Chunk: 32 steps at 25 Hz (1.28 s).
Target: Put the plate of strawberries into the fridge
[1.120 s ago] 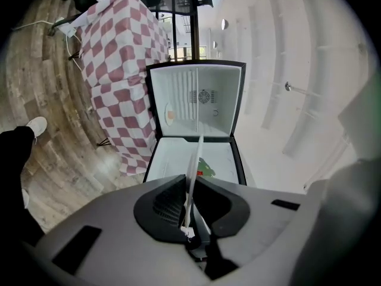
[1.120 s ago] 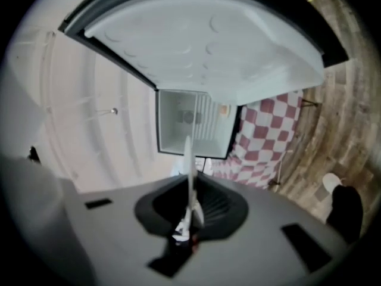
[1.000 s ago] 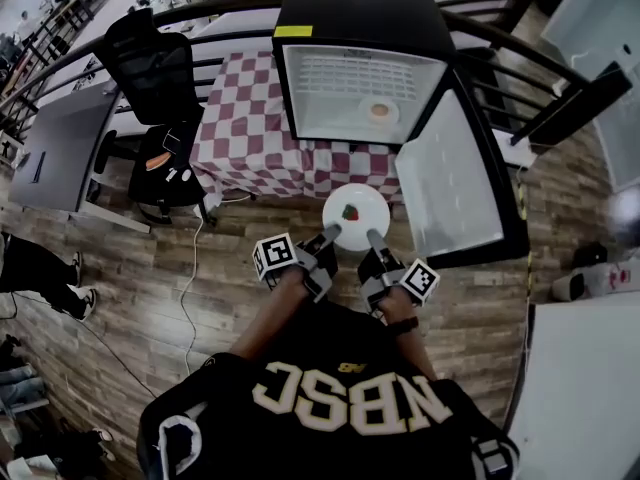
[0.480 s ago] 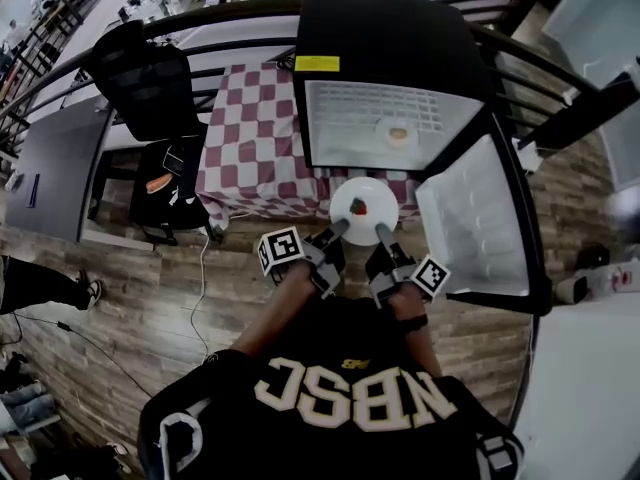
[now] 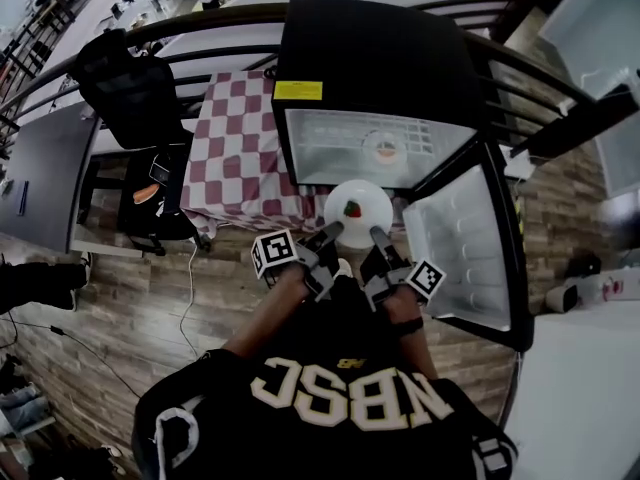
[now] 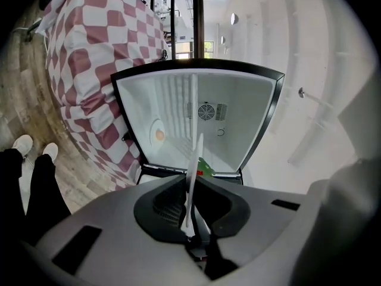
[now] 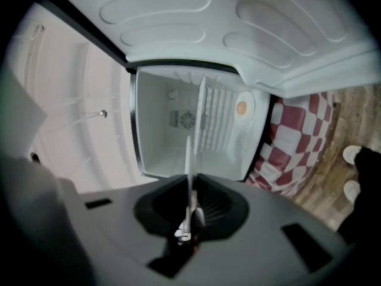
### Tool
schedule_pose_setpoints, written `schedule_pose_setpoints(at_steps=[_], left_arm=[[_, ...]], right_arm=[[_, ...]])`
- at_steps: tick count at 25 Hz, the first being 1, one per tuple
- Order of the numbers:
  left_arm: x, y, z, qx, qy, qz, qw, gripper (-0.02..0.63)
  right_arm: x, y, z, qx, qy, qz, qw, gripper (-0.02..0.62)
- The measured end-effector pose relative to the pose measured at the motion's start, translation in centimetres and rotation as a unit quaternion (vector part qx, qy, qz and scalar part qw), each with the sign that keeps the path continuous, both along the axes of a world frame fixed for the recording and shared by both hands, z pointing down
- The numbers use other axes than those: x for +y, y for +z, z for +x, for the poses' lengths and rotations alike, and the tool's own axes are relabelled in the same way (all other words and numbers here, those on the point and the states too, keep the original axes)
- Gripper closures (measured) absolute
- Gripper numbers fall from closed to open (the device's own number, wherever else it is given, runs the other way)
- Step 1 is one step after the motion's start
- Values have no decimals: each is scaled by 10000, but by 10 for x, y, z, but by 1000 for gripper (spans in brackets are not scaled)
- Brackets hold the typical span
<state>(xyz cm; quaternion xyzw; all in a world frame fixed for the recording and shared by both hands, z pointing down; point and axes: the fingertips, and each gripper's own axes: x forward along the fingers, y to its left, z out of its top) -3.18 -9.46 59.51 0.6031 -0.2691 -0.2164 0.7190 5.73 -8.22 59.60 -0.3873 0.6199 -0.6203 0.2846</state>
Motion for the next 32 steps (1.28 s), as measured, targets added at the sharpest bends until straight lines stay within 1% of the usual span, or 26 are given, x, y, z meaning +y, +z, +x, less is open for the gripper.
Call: schedule_pose_setpoints(at_steps=[2, 6, 10, 13, 20, 28, 32], left_arm=[[-13, 0, 4, -42, -94, 16, 9999, 574], [-44, -3, 6, -89, -274, 47, 9996, 574], [-71, -9, 10, 71, -458, 10, 9989, 573], [-90, -12, 16, 46, -513, 2, 9987, 572], [-121, -1, 18, 15, -598, -82, 9982, 572], [-145, 2, 25, -23, -651, -108, 9978, 572], [-151, 10, 23, -10, -723, -189, 9972, 572]], right_arm=[[-14, -2, 5, -41, -36, -32, 10000, 555], [-48, -5, 9, -90, -137, 45, 9999, 555], [-76, -13, 10, -106, -235, 149, 9996, 555], [-96, -13, 16, -161, -199, 143, 9996, 555], [-128, -8, 19, -249, -173, 63, 9995, 555], [-153, -5, 25, -358, -135, 12, 9993, 555], [-159, 0, 24, -353, -157, -47, 9992, 555]])
